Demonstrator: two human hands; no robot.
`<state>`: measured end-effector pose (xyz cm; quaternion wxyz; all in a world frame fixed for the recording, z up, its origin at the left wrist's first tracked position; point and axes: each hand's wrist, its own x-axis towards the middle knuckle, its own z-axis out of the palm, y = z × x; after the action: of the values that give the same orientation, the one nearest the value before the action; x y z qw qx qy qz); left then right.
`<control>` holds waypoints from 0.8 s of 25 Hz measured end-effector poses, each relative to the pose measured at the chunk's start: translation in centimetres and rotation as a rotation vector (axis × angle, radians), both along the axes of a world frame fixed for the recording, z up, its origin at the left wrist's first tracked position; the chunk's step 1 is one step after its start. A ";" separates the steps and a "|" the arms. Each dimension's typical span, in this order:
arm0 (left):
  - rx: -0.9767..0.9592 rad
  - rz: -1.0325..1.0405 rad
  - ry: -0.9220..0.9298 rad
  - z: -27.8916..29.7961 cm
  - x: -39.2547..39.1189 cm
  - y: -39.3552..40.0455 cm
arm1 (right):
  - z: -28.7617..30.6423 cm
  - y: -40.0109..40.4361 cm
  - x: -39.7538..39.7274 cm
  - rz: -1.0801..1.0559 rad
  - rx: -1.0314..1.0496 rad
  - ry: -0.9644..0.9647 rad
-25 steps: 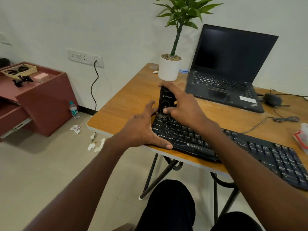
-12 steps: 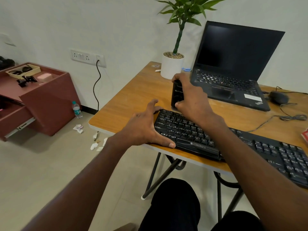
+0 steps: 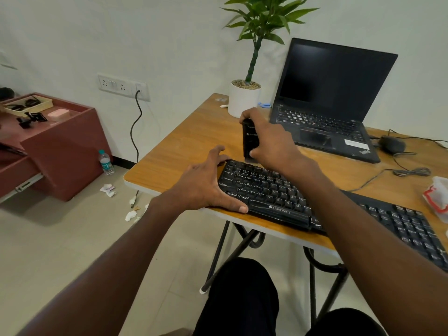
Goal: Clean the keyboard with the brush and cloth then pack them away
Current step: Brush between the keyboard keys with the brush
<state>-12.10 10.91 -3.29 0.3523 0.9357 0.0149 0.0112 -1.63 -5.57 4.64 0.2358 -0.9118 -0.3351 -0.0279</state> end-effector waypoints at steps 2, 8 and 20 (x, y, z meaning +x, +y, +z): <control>0.001 0.000 -0.001 0.1 -0.2 -0.1 | 0.0 -0.1 -0.1 0.020 0.021 0.054; 0.004 0.003 -0.004 0.3 -0.2 -0.2 | -0.5 0.1 0.0 0.016 0.100 0.045; -0.015 -0.013 -0.015 0.0 0.0 0.1 | -2.2 0.1 0.7 -0.005 0.333 0.087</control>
<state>-12.15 10.96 -3.30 0.3593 0.9331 0.0062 0.0157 -0.93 -5.49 2.45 0.3976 -0.8614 -0.3130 -0.0441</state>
